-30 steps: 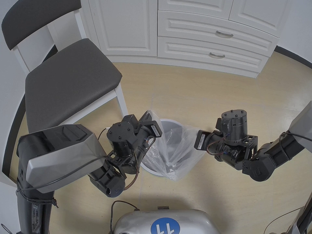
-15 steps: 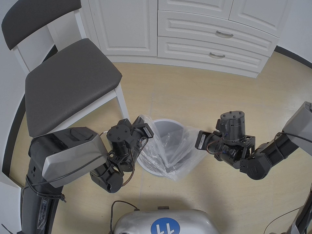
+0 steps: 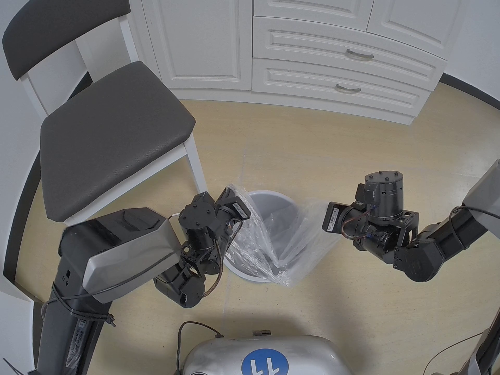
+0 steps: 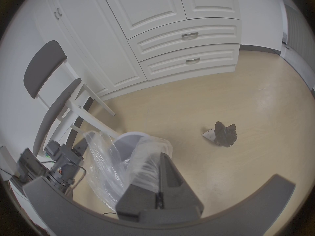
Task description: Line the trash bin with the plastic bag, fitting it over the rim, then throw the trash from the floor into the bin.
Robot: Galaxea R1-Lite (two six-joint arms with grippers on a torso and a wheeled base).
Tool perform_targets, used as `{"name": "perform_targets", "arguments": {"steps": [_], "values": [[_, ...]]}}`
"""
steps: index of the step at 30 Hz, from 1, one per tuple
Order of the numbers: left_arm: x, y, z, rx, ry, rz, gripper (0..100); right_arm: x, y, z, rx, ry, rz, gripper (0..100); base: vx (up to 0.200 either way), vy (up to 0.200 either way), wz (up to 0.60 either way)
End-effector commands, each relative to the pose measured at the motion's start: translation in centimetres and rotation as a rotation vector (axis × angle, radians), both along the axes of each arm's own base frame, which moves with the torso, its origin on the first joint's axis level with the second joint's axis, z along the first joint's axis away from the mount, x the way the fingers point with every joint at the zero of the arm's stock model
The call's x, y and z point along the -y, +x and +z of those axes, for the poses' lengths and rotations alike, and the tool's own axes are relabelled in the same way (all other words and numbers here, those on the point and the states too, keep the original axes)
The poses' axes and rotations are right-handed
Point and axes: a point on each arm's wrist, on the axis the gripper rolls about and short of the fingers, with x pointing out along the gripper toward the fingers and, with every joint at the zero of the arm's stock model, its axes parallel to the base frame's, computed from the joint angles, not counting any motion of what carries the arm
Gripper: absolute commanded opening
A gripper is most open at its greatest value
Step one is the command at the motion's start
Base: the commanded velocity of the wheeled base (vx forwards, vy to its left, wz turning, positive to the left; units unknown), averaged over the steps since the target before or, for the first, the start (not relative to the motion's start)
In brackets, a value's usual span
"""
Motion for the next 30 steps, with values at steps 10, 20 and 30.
{"name": "perform_targets", "arguments": {"steps": [10,20,30], "values": [[-0.9,1.0,-2.4,-0.033,0.028,0.025,0,0.5,0.7,-0.6,-0.007,-0.012,-0.018,0,0.0,0.0,0.0],[-5.7,-1.5,0.7,-0.059,0.189,-0.042,0,0.4,0.5,-1.4,-0.008,-0.04,-0.008,0,0.0,0.0,0.0],[-9.1,-5.3,1.0,-0.106,0.437,-0.141,0,3.7,-0.6,-3.5,-0.033,-0.291,0.001,0,0.0,0.0,0.0]]}}
